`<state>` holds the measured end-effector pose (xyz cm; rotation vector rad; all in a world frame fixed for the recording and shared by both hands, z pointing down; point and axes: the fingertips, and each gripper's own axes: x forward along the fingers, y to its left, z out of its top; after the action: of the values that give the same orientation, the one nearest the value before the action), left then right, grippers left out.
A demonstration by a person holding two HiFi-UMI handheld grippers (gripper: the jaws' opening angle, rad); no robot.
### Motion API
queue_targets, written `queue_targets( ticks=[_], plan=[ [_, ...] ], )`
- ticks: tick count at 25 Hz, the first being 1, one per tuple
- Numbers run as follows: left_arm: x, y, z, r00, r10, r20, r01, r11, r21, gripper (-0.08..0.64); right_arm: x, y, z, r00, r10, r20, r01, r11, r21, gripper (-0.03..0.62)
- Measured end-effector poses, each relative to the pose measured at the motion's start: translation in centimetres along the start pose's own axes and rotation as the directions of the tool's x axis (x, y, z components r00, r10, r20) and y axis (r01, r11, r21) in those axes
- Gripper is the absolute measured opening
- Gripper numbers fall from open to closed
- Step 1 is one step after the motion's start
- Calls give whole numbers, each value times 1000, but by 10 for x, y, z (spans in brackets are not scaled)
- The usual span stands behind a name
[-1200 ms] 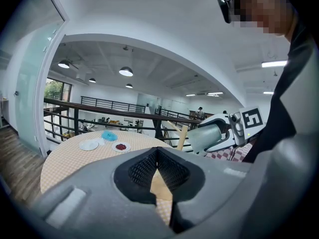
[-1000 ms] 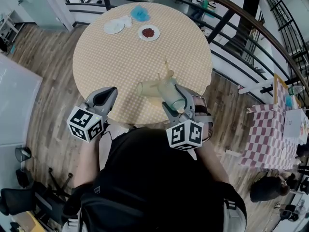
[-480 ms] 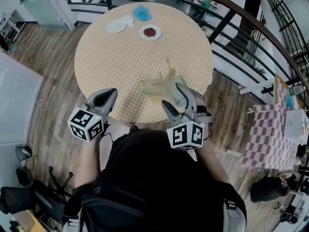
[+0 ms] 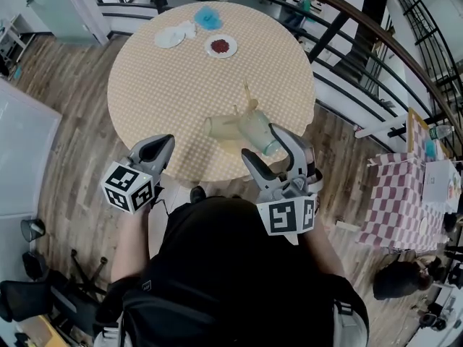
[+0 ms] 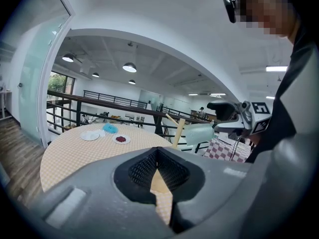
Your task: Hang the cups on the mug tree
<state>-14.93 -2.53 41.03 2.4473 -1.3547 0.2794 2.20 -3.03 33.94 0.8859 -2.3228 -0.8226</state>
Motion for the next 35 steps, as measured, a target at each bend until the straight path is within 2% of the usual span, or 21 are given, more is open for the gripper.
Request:
queue_targets(
  ticks=[6,9,12,14,17,20,22,24,26,28,31,35],
  plan=[
    [5,-14,-8,1000,-11,-16,10,1000,-16,6,-20,2,12,991,85,104,-98,988,121,336],
    [7,-23,-14,1000,-13,-28,12,999,-32,6,-33,6,19,973,145,182,-176,970,168,268],
    [10,-37,-19,999,-11,-43,10,999,-43,6,-49,-1,15,960,151,234,-207,950,233,241],
    [13,-48,-20,999,0,-47,-2,999,-40,6,-61,-9,8,954,129,271,-220,916,335,238],
    [14,-64,-10,1000,6,-12,-6,1000,-17,6,-76,-23,4,939,75,335,-243,835,494,213],
    [12,-86,9,998,-45,46,43,998,56,6,-84,-32,11,915,36,402,-282,769,574,158],
    [10,-98,17,994,-87,66,79,991,110,6,-86,-31,17,911,3,413,-278,745,607,115],
    [8,-105,24,988,-123,88,110,984,140,6,-83,-24,17,927,-26,375,-237,733,638,80],
    [4,-109,30,981,-161,112,144,979,146,6,-77,-11,9,954,-52,297,-172,716,677,54],
    [-5,-112,36,971,-199,130,181,973,143,6,-70,7,4,971,-57,233,-134,677,724,34],
    [-25,-112,37,958,-255,134,234,960,157,6,-53,37,21,969,-30,246,-176,615,768,25],
    [-48,-96,14,955,-283,90,266,950,164,6,-23,78,46,971,0,240,-202,539,818,17]
  ],
)
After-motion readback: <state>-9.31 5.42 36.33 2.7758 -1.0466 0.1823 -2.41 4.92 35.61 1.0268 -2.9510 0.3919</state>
